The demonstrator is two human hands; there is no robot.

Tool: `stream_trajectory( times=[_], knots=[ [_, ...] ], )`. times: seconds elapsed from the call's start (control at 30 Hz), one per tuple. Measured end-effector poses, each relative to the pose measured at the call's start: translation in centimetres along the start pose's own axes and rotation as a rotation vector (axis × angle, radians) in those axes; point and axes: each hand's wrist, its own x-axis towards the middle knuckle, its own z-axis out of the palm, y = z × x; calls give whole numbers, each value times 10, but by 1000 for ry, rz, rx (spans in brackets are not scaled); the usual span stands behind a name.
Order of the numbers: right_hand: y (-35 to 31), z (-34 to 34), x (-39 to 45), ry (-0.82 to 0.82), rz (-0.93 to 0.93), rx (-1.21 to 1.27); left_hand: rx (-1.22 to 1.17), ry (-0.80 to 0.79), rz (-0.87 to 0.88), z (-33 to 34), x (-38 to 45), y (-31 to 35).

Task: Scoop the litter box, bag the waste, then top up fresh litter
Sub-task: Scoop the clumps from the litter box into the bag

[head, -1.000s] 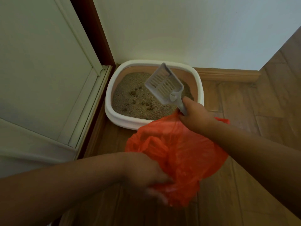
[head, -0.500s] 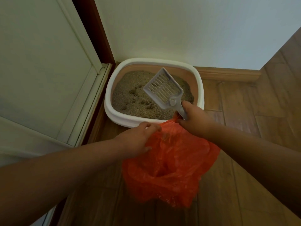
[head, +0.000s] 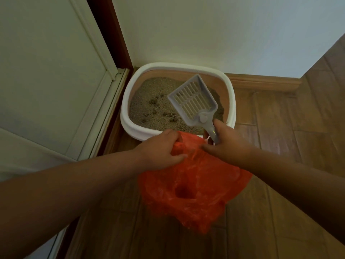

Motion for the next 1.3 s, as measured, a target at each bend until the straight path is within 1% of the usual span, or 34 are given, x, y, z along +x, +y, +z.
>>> stream_trajectory(
  times=[0.07,0.17,0.23,0.33,0.43,0.53,0.67,0.77,0.8,0.87,1.0,1.1,1.2,1.3],
  knots=[
    [7,6,-7,-104,-2,15,21,-37,0,2,-2,-4],
    [20,9,-12,-155,7,9,103,-79,13,5,-3,-12],
    [25,6,-16,-194,7,-15,66,-85,3,4,-4,-15],
    [29,2,-20,-300,1,8,-96,-27,-5,-2,-4,-17],
    [36,1,-19,-328,8,-81,-195,-8,-24,-8,-4,-19],
    [42,-1,-20,-346,40,-225,-161,13,-59,-11,-4,-24],
    [54,-2,-21,-373,121,-246,-135,46,-79,-13,-6,-35],
    [61,-5,-25,-425,175,-288,-119,96,-137,-14,-6,-46],
    [62,-6,-26,-426,172,-299,-122,86,-153,-15,-6,-48],
    [64,-9,-25,-378,136,-272,-130,37,-141,-14,-7,-48],
    [45,-13,-14,-223,94,-89,-133,-44,-16,-8,-5,-41],
    [20,-17,2,-175,186,22,-122,-54,26,-5,-2,-37],
    [2,-20,17,-152,265,68,-189,11,-25,-7,-1,-40],
    [-12,-22,30,-158,291,14,-416,83,-152,-11,0,-44]
  ],
)
